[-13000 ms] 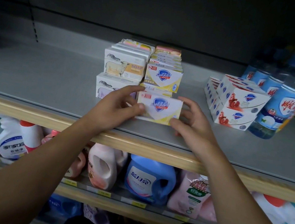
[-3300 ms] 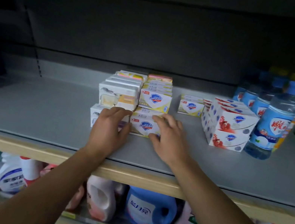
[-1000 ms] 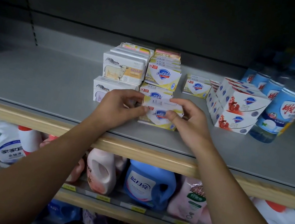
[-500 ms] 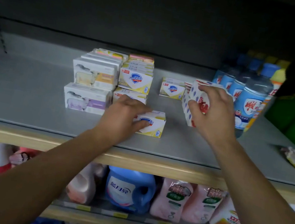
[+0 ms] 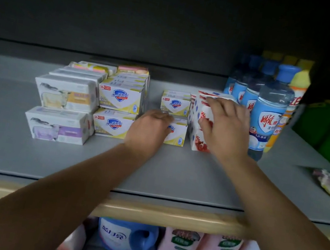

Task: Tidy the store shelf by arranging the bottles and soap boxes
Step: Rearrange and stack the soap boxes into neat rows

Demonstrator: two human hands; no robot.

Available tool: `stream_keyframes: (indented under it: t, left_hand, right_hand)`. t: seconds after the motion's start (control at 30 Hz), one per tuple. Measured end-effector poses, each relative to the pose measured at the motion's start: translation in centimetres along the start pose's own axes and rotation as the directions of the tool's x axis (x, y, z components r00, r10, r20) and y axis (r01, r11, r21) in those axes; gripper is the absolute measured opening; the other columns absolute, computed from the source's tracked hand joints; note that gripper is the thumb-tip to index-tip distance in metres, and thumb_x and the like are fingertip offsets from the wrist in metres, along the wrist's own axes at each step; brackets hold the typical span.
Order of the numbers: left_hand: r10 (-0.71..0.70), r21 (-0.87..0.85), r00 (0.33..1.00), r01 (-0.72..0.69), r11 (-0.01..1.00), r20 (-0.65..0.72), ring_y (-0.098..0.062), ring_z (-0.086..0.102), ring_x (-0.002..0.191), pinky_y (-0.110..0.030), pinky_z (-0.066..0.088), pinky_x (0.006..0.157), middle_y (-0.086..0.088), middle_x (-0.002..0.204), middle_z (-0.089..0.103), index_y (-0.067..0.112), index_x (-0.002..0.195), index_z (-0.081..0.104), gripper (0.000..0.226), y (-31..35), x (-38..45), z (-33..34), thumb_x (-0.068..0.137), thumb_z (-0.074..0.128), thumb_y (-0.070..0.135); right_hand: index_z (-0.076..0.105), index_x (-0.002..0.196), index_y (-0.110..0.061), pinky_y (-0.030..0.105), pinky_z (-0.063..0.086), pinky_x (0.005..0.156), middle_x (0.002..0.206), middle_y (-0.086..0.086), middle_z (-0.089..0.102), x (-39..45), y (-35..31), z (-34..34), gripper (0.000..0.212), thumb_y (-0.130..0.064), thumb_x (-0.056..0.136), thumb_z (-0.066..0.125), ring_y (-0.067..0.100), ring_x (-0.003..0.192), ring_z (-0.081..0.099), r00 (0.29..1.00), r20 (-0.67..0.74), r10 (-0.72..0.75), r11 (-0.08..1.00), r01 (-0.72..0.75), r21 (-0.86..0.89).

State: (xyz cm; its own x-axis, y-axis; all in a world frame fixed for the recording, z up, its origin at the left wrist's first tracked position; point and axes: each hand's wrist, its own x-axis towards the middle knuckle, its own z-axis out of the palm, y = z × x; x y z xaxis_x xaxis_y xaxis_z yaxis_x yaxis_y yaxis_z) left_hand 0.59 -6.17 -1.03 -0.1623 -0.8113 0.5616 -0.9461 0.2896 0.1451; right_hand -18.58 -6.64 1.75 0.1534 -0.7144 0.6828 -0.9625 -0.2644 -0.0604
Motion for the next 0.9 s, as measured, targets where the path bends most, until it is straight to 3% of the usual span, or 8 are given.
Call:
stream_keyframes:
  t: [0.2, 0.5, 0.67, 0.9]
  left_hand:
    - [-0.11, 0.009, 0.994, 0.109, 0.994, 0.015, -0.029, 0.053, 0.116, -0.037, 0.048, 0.087, -0.009, 0.125, 0.06, 0.018, 0.129, 0.058, 0.034, -0.2, 4.1, 2.9, 0.096, 0.054, 0.025]
    - [-0.146, -0.086, 0.989, 0.142, 0.986, -0.038, -0.028, 0.04, 0.133, -0.033, 0.032, 0.11, -0.008, 0.137, 0.056, 0.016, 0.132, 0.059, 0.035, -1.7, 10.0, 7.1, 0.097, 0.052, 0.018]
    - [-0.132, -0.088, 0.99, 0.127, 0.988, -0.051, -0.028, 0.035, 0.138, -0.033, 0.026, 0.115, -0.007, 0.142, 0.053, 0.017, 0.133, 0.057, 0.036, -2.4, 10.5, 8.0, 0.098, 0.052, 0.02]
    - [-0.149, -0.095, 0.989, 0.147, 0.984, -0.015, -0.029, 0.048, 0.122, -0.034, 0.041, 0.101, -0.013, 0.129, 0.058, 0.009, 0.131, 0.056, 0.041, -0.4, 10.3, 4.8, 0.091, 0.055, 0.02]
  right_hand:
    - [0.05, 0.14, -0.02, 0.045, 0.017, 0.118, 0.134, 0.006, 0.054, -0.1, 0.2, 1.1, 0.049, -0.038, 0.094, 0.057, 0.03, 0.126, 0.044, 0.997, -0.076, 0.005, 0.999, -0.002, 0.048]
    - [0.054, 0.136, -0.019, 0.047, 0.015, 0.119, 0.132, 0.007, 0.055, 0.0, 0.3, 1.6, 0.048, -0.032, 0.09, 0.063, 0.032, 0.125, 0.044, 0.991, -0.131, 0.016, 0.994, -0.001, 0.112]
    - [0.053, 0.137, -0.02, 0.048, 0.017, 0.119, 0.134, 0.005, 0.054, 0.0, 0.2, 1.7, 0.049, -0.034, 0.091, 0.062, 0.03, 0.127, 0.044, 0.992, -0.124, 0.018, 0.994, -0.004, 0.112]
    - [0.052, 0.138, -0.021, 0.046, 0.013, 0.12, 0.134, 0.005, 0.053, 0.0, 0.0, 1.1, 0.049, -0.036, 0.092, 0.059, 0.03, 0.127, 0.043, 0.995, -0.099, 0.019, 0.996, -0.009, 0.092]
